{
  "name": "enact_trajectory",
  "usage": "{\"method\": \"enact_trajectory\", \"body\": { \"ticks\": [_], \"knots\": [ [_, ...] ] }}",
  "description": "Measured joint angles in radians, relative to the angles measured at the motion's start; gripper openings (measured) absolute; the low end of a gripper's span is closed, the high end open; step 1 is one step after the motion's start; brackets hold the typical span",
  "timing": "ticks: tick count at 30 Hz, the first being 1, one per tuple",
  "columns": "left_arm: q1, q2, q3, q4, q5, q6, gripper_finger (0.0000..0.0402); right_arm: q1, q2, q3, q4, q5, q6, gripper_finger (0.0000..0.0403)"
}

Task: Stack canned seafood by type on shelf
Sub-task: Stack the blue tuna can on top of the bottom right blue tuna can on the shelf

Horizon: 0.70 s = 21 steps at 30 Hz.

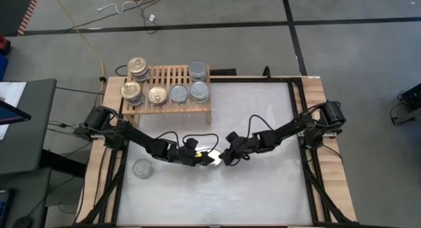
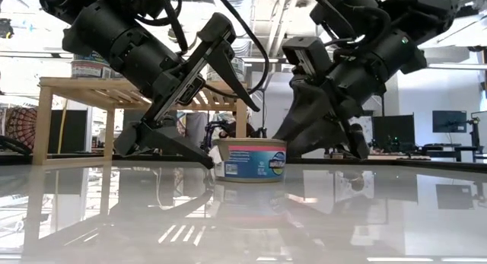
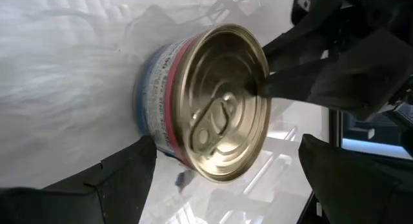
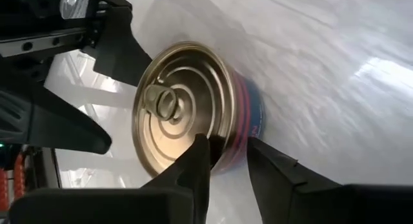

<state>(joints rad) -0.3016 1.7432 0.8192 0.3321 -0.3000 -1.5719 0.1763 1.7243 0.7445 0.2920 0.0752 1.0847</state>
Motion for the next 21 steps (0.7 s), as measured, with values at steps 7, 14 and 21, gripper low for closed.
{"method": "enact_trajectory", "body": {
  "ticks": [7, 14, 21],
  "knots": [
    [0.0, 0.0, 0.0, 0.0, 0.0, -0.001, 0.0365, -0.009, -0.001, 0.007, -0.029, 0.0, -0.01, 0.0108],
    [0.0, 0.0, 0.0, 0.0, 0.007, -0.044, 0.0365, -0.009, -0.001, 0.007, -0.029, 0.0, -0.018, 0.0075],
    [0.0, 0.0, 0.0, -0.003, 0.06, -0.148, 0.0365, -0.009, -0.002, 0.007, -0.032, 0.0, -0.023, 0.0035]
  ]
}}
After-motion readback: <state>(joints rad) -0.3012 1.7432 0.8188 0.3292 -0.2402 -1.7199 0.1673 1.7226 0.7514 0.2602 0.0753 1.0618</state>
